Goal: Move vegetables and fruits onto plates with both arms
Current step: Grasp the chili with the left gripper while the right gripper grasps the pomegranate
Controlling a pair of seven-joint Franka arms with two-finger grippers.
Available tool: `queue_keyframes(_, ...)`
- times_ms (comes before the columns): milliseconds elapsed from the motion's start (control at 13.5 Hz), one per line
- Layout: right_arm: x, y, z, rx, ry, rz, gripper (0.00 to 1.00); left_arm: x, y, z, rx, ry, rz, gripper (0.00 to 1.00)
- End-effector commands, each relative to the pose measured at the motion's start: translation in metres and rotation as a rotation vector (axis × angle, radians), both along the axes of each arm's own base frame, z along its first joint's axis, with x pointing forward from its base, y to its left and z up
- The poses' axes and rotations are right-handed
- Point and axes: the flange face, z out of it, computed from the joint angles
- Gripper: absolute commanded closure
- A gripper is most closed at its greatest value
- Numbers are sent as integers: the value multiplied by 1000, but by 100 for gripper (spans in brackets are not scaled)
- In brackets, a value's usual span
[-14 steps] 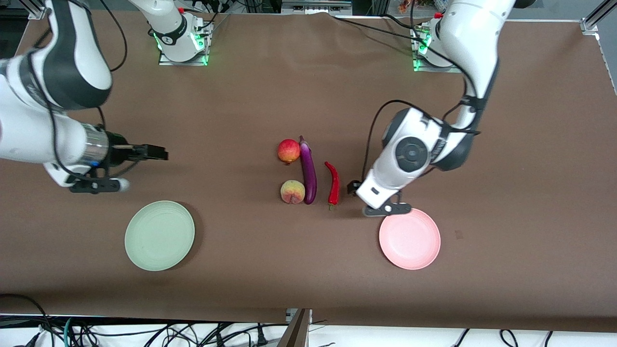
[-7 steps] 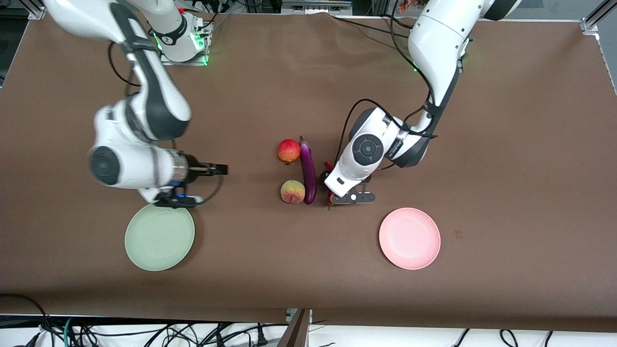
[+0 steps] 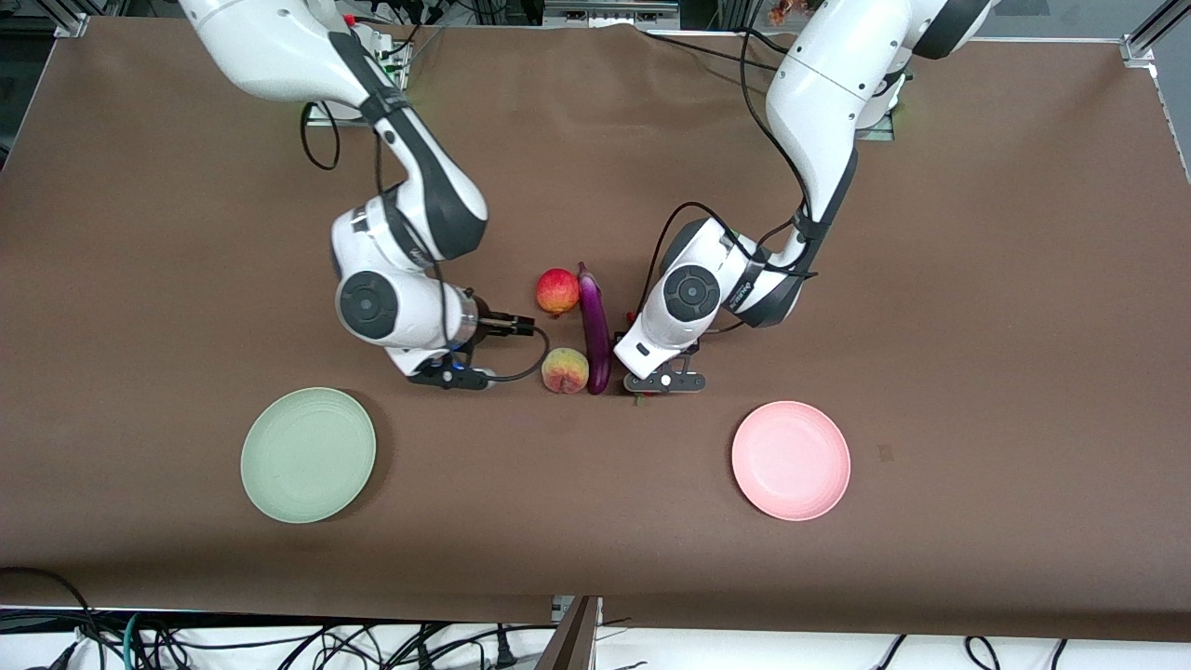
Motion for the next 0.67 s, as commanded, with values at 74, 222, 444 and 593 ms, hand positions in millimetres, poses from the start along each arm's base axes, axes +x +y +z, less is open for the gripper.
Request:
queue_keyframes(74,-20,30,-22,7,12,4,0,6,6,10,-6,-10,-13,100)
queue_keyframes(222,-31,46,-28,3,21,26,0,9,13,26,8,11,-7,100)
queue_keyframes(444,-45,67,-38,-9,25,16,0,22,40,69,44,43,4,100)
queue_keyframes(593,-51,73,-46,-17,32,24,0,32,66,103,91,37,0,100)
